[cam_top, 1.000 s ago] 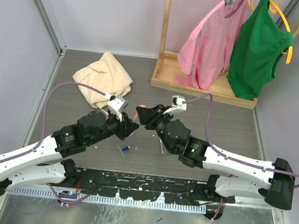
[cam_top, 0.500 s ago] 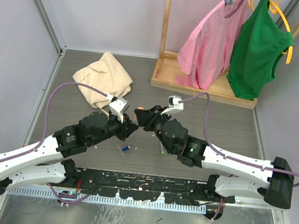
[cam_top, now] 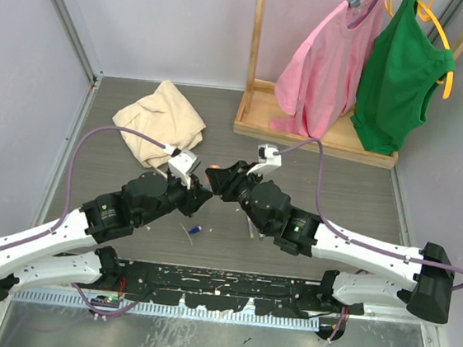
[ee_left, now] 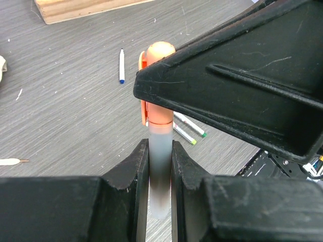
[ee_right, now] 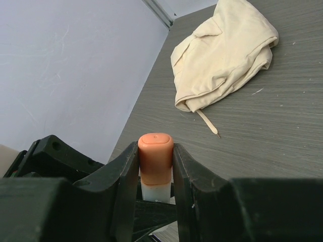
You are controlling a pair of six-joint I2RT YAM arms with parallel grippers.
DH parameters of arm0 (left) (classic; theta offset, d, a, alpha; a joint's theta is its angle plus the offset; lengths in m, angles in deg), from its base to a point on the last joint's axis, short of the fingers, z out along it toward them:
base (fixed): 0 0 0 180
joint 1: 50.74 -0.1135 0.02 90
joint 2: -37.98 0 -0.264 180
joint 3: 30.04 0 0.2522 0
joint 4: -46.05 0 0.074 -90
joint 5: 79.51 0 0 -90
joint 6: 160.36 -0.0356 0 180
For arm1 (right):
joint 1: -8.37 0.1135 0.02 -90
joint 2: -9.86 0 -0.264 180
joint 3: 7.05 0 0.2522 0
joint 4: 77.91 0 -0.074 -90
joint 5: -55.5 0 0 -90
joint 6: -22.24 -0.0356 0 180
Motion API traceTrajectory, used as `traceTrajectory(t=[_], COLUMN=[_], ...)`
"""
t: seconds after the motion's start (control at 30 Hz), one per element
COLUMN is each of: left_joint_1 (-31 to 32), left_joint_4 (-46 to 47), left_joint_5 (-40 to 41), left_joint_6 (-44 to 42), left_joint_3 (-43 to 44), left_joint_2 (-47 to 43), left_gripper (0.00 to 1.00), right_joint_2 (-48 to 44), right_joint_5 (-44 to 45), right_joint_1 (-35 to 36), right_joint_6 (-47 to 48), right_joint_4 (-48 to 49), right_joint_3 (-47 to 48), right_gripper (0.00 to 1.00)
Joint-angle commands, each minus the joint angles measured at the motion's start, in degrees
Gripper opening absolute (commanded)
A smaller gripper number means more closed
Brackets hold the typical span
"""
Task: Insert the pens into the pen caps
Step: Insert the pen cap onto the pen.
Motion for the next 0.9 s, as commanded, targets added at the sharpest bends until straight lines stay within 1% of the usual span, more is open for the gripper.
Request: traceTrajectory(t=[0.0,0.2,0.37,0.57,0.7,0.87], left_joint_1=[-0.53,-0.51,-0.53,-0.51,-0.48,-0.49], left_joint_4=[8.27,10.16,9.82,14.05,14.53,15.35], left_joint_5=[6.23,7.51,7.50,7.85,6.79,5.58], left_joint_6=[-2.19,-3.06,-4.23,-5.86,-7.47,-8.79], left_joint_3=[4.82,6.30,12.59,17.33,20.47,23.05], left_joint_2=[-1.01,-0.83,0.89,1.03,2.07,3.34], left_gripper=[0.00,0.00,0.00,0.00,0.00,0.00], right_joint_2=[1.04,1.56,2.67,4.65,5.96,8.06], right_joint_5=[-9.83,-14.29,-16.12,-12.07,-9.91,-10.05], right_joint_1=[1.34,1.34,1.53,5.77,7.68,9.79], right_joint_6=[0.90,2.66,3.33,2.88,1.26,-0.37], right_joint_4=[-1.52,-0.48,-4.63,-8.81,-10.92,-12.77], right_joint_3=[2.50,2.34,5.48,7.06,6.02,4.99], right_gripper=[0.00,0.00,0.00,0.00,0.00,0.00])
